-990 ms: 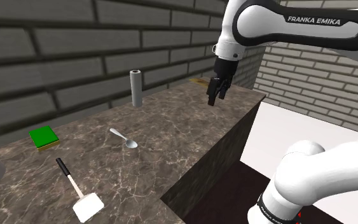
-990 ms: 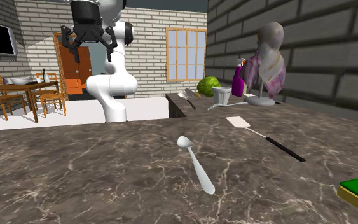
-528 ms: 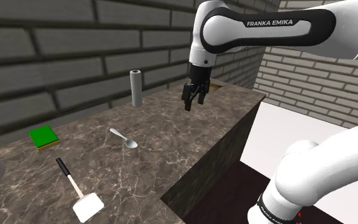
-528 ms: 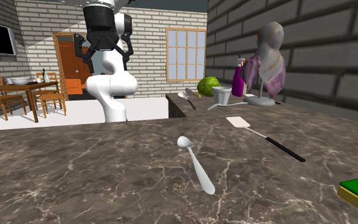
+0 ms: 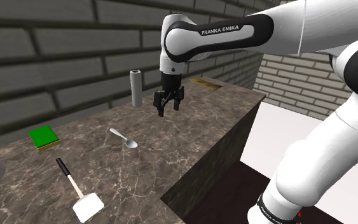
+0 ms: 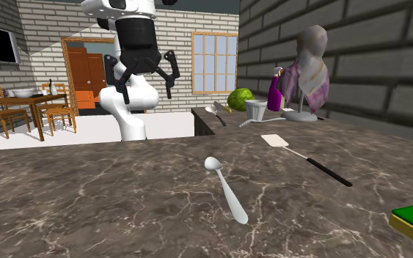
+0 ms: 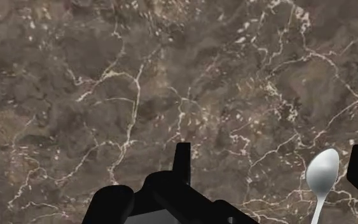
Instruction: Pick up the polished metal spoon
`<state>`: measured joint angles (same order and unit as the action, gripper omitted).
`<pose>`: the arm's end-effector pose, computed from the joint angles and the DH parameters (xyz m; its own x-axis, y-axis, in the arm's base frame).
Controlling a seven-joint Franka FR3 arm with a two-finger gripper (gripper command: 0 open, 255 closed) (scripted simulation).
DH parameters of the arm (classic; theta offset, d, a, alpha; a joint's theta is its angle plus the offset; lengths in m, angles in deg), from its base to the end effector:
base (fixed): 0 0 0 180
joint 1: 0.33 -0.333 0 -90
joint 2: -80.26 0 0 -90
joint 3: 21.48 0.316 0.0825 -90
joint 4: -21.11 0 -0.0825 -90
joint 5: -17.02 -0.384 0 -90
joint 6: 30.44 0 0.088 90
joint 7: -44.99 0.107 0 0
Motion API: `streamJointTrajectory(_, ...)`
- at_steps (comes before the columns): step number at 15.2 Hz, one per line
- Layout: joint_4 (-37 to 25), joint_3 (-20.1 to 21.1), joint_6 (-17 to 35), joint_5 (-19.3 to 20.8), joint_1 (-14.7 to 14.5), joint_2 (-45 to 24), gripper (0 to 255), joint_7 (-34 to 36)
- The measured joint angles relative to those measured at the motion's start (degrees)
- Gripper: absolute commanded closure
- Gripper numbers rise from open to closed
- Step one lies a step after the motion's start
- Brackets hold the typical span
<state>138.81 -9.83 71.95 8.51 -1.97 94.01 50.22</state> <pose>0.4665 0.1304 0.5355 0.9940 0.1017 -0.0413 0.0975 -0.9909 -0.0924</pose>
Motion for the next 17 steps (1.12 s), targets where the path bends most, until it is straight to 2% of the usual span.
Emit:
streamJointTrajectory(9, -16.1, 3.5, 2.0, 1.9, -2.5, -20.4, 0, 6.9)
streamJointTrajectory(17, -38.1, 4.5, -2.1, 4.9, -6.9, -40.3, 0, 12.6)
